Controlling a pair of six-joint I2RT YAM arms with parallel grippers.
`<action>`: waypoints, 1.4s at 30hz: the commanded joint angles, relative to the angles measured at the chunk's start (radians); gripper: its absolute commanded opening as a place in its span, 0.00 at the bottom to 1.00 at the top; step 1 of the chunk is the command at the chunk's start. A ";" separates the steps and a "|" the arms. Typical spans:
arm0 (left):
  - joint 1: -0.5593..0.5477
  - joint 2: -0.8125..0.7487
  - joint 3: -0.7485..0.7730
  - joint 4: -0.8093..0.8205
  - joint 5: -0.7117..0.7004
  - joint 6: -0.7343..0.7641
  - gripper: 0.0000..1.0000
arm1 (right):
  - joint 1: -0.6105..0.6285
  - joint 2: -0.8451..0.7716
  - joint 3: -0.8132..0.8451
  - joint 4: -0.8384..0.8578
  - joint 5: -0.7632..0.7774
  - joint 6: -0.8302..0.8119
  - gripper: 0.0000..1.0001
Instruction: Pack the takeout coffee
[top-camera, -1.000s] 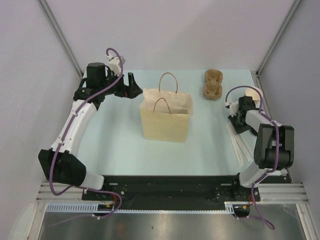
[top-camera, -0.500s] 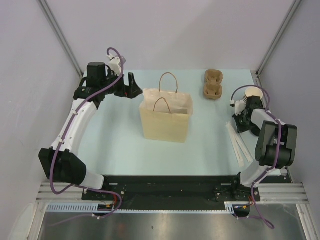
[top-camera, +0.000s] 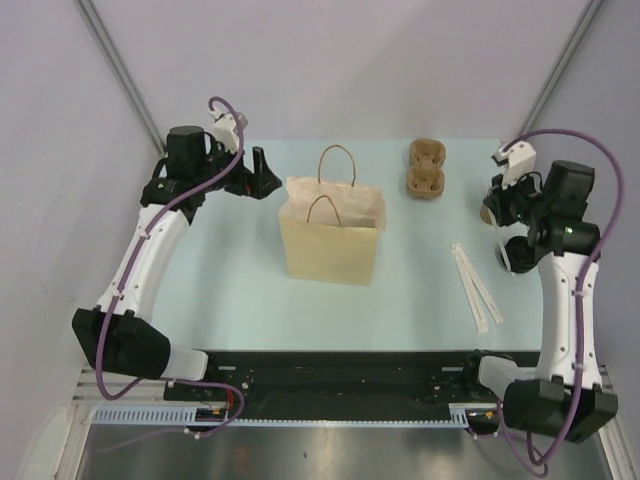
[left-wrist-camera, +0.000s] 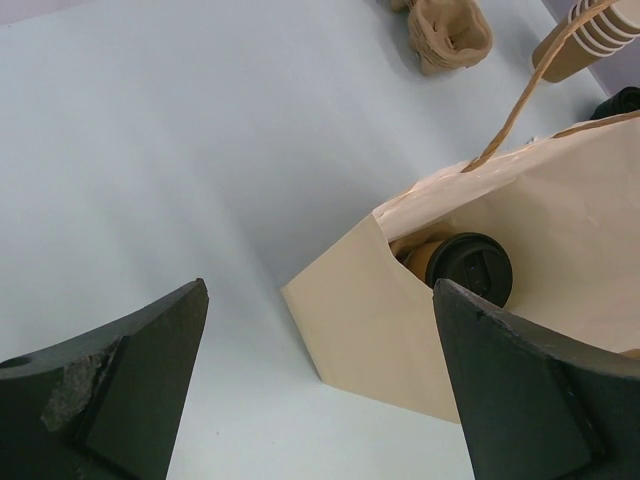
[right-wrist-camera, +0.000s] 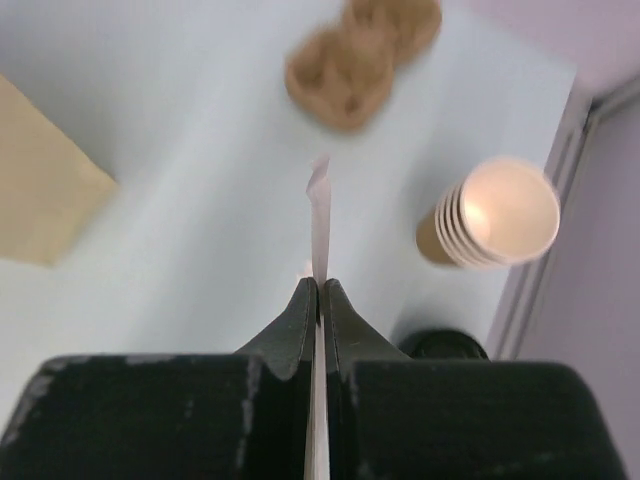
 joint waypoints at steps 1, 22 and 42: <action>0.016 -0.066 -0.021 0.052 0.008 0.017 0.99 | 0.032 -0.081 0.095 0.099 -0.210 0.217 0.00; 0.043 -0.186 -0.106 0.055 -0.070 0.014 0.99 | 0.734 0.354 0.640 0.611 -0.009 0.629 0.00; 0.048 -0.192 -0.126 0.026 -0.058 0.014 1.00 | 0.854 0.350 0.265 0.551 -0.074 0.457 0.00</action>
